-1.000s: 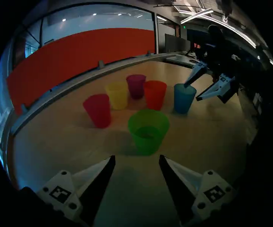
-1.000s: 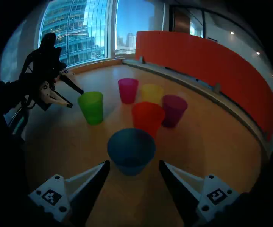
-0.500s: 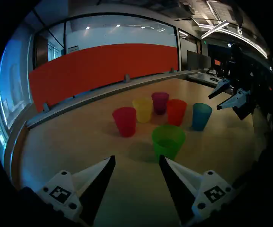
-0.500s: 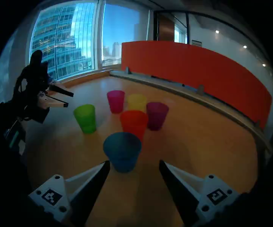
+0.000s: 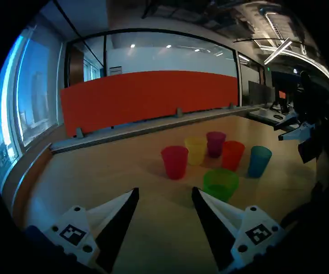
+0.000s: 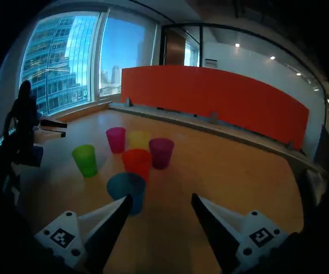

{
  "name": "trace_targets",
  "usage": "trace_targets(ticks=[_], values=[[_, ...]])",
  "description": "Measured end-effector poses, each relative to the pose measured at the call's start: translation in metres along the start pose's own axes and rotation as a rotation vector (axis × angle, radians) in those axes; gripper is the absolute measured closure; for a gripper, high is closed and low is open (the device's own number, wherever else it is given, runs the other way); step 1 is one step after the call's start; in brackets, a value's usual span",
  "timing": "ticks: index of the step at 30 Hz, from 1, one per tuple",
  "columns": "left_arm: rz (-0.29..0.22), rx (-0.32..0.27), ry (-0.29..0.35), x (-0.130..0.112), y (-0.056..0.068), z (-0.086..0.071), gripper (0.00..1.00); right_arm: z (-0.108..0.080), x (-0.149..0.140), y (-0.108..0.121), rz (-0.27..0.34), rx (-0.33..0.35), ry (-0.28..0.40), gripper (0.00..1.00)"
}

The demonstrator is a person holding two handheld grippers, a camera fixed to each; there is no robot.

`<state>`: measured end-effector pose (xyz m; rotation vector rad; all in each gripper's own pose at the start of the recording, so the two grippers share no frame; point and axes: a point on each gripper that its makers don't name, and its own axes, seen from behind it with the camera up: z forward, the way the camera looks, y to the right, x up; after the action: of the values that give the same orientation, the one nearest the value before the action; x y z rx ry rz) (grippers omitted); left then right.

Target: Pour water

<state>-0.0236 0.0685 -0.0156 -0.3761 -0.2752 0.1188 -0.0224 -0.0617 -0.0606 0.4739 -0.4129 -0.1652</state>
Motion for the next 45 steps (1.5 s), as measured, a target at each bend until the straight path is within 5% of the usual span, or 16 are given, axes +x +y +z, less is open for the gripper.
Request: trace_targets(ticks=[9, 18, 32, 45], values=[[-0.050, 0.082, 0.087, 0.019, -0.017, -0.009, 0.15, -0.005, 0.015, 0.030, 0.061, -0.151, 0.083, 0.00], [-0.075, 0.132, 0.140, 0.028, -0.021, -0.014, 0.15, -0.010, 0.036, 0.054, 0.111, -0.276, 0.178, 0.00], [-0.080, 0.163, 0.190, 0.039, -0.020, -0.016, 0.15, -0.010, 0.052, 0.065, 0.159, -0.363, 0.272, 0.00], [-0.109, 0.212, 0.238, 0.049, -0.028, -0.017, 0.15, -0.021, 0.071, 0.091, 0.188, -0.510, 0.395, 0.00]])
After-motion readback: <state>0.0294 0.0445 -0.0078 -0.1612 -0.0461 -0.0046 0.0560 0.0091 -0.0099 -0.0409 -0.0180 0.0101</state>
